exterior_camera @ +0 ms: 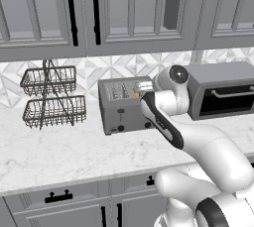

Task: Start the toaster. Once the lever pops up, take the bread to the plate on the dining counter.

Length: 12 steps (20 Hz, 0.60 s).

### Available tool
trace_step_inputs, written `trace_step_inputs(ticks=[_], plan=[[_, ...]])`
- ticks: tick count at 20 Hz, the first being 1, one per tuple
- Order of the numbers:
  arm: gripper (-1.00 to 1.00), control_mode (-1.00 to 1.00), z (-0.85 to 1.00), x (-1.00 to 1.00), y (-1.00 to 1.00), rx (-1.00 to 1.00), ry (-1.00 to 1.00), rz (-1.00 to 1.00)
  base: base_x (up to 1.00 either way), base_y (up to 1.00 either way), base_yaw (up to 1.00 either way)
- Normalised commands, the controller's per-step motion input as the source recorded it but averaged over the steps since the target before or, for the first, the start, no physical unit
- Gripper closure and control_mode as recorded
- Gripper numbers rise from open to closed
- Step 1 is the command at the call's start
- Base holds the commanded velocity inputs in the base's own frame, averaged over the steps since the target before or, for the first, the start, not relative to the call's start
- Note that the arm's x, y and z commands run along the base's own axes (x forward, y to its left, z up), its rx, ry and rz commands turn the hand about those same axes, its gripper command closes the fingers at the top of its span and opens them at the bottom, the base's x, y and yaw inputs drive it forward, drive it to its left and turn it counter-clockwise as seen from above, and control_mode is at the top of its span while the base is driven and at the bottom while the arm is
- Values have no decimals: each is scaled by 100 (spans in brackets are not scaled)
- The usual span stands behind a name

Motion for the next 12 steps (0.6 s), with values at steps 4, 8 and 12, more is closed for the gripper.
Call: trace_step_inputs(ticks=[4,8,12], plan=[[-100,-100,0,0,0,0,0,0,0,0,0],[-100,-100,0,0,0,0,0,0,0,0,0],[-100,-100,0,0,0,0,0,0,0,0,0]])
